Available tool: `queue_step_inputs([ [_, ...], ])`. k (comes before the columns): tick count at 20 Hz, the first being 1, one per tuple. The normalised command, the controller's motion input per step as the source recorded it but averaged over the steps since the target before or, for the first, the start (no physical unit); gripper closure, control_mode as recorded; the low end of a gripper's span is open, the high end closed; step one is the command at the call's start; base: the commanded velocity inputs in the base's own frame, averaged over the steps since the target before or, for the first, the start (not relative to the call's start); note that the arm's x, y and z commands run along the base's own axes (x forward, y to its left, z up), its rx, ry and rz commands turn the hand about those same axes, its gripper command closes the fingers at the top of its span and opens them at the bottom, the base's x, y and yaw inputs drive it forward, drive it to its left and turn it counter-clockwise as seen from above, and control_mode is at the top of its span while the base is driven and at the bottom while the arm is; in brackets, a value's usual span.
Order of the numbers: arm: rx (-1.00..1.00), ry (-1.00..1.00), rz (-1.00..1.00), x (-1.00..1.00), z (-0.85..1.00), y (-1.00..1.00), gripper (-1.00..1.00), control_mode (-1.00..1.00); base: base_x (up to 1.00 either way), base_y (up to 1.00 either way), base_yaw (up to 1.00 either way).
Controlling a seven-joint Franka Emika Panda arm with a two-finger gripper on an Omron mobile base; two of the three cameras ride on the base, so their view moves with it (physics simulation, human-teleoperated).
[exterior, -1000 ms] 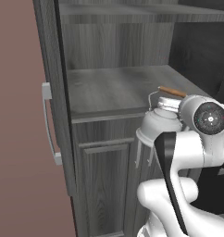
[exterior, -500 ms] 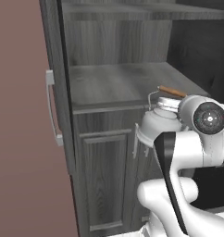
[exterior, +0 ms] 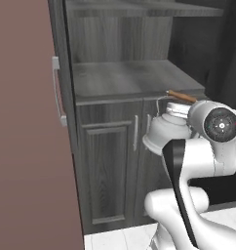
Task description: Open the cabinet, pick the kettle from the cabinet, and place it in the sink.
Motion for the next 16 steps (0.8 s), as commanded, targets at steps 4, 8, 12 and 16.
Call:
queue_step_inputs([
  [4, 0.0, 0.0, 0.0, 0.0, 0.0, 0.0, 1.0, 1.0, -0.54, 0.0, 0.0],
  [8, 0.0, 0.0, 0.0, 0.0, 0.0, 0.0, 1.0, 1.0, -0.55, 0.0, 0.0],
  [12, 0.0, 0.0, 0.0, 0.0, 0.0, 0.0, 1.0, 1.0, -0.51, 0.0, 0.0],
  [16, 0.0, 0.0, 0.0, 0.0, 0.0, 0.0, 1.0, 1.0, -0.53, 0.0, 0.0],
])
